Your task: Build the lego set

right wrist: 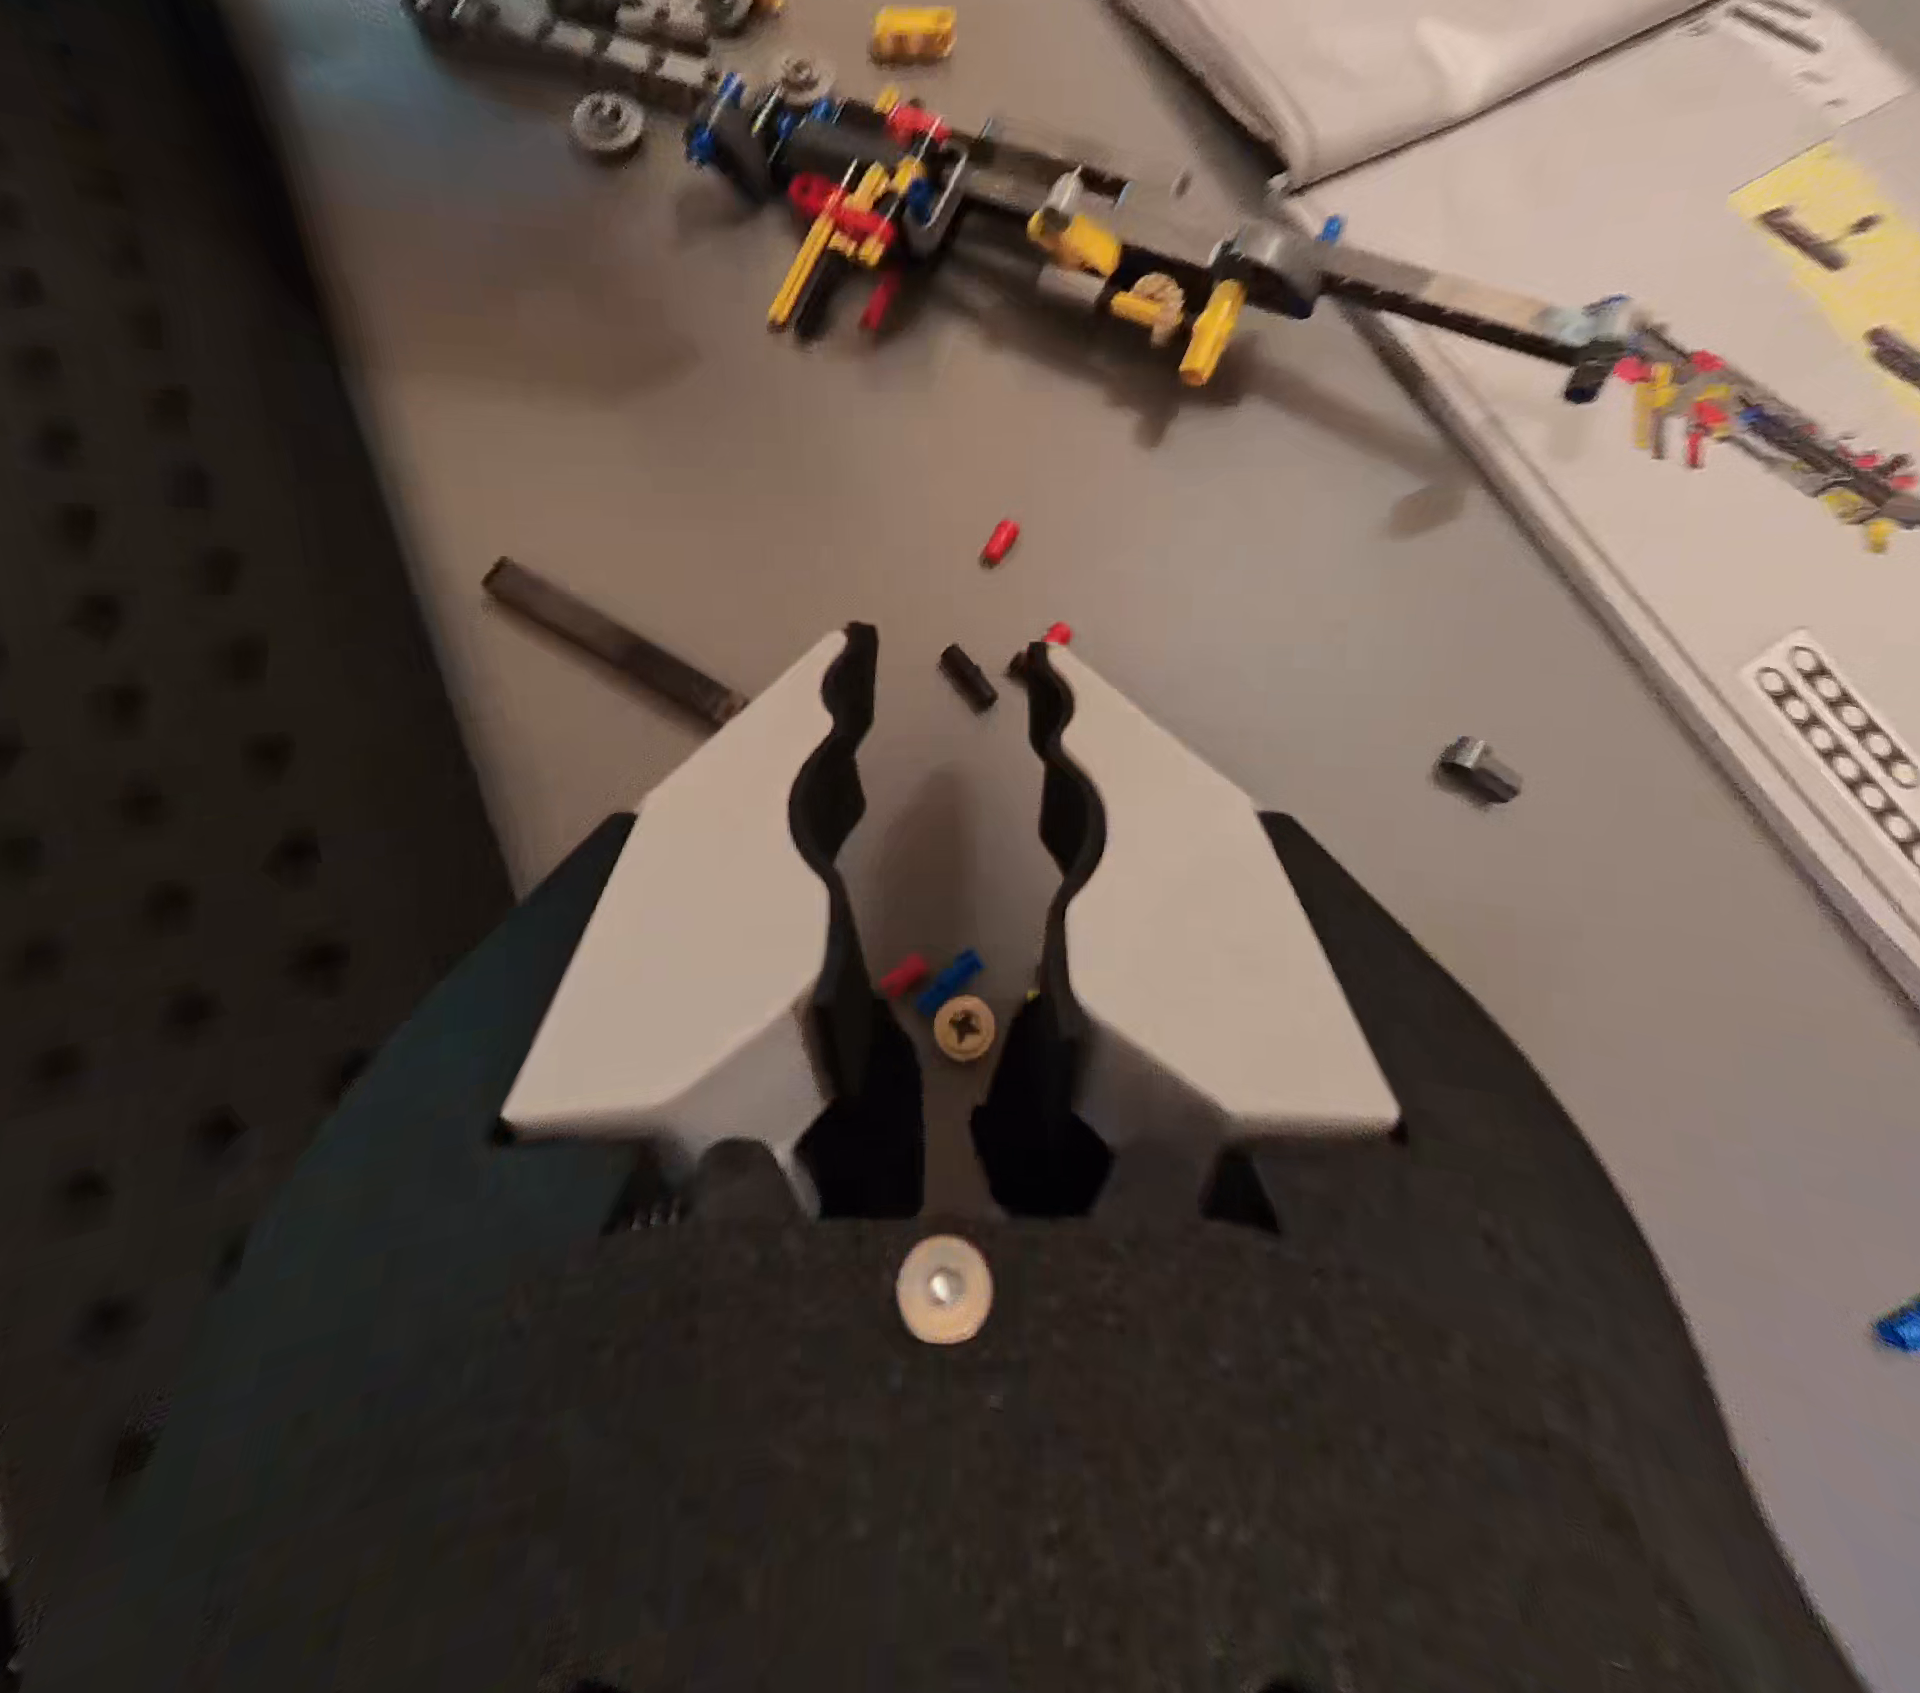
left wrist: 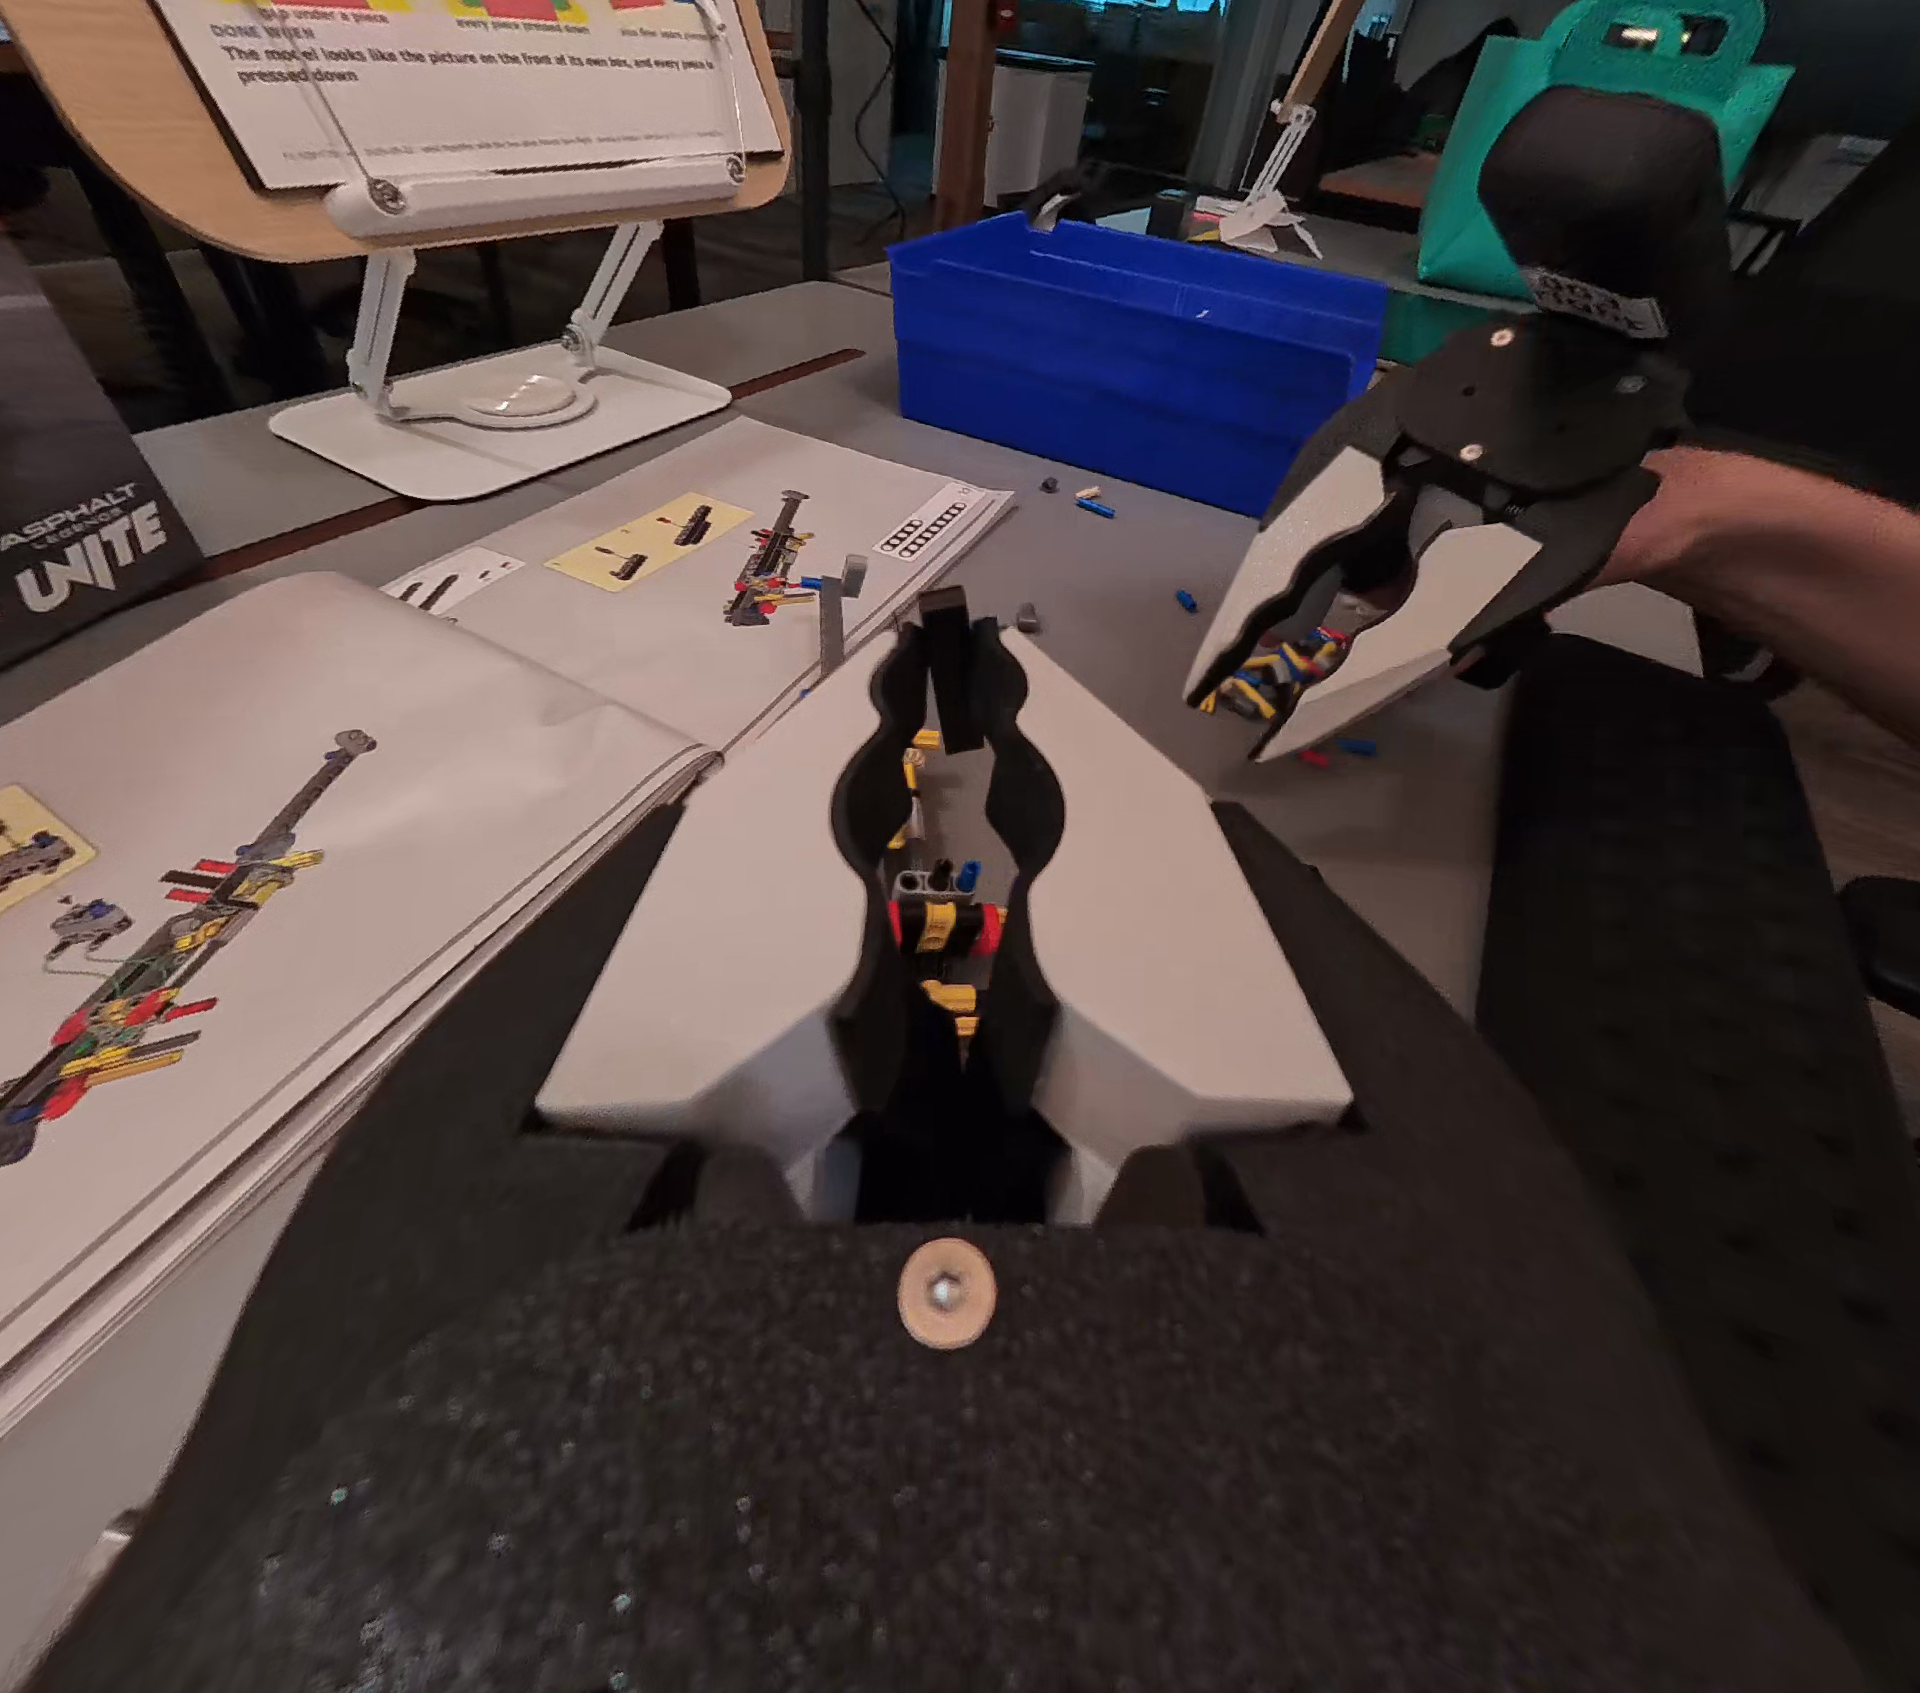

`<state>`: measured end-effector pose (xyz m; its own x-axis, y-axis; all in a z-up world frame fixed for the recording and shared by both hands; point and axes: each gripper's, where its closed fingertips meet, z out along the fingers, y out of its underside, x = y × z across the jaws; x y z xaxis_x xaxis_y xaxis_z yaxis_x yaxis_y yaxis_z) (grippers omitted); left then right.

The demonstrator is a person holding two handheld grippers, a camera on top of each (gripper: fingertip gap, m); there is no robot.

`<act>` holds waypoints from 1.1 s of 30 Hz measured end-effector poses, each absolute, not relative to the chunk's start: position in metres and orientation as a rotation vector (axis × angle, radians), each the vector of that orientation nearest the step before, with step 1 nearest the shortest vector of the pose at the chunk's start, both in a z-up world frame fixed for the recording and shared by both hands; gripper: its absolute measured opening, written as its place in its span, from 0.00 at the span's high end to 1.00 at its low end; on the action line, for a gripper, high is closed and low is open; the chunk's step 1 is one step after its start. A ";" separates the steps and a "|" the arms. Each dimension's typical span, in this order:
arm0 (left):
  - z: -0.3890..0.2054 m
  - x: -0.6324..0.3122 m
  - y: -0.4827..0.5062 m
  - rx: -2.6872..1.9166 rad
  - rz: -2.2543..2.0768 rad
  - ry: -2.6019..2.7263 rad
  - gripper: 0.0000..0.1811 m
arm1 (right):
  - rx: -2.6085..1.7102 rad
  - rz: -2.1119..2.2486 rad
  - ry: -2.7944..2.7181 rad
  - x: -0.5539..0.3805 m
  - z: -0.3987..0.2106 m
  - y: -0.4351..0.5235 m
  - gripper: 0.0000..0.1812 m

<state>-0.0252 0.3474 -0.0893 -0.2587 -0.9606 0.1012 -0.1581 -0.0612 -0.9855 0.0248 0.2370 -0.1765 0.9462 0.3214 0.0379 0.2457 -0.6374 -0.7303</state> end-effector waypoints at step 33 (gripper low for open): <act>-0.090 -0.028 0.349 -1.248 -1.426 1.493 0.96 | -3.516 0.184 -0.949 0.159 -0.206 0.177 0.99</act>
<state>-0.0281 0.3491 -0.0901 -0.2786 -0.9527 0.1214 -0.1649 -0.0771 -0.9833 0.1589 0.1774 -0.2065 0.8682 0.4461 -0.2174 0.4950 -0.7481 0.4420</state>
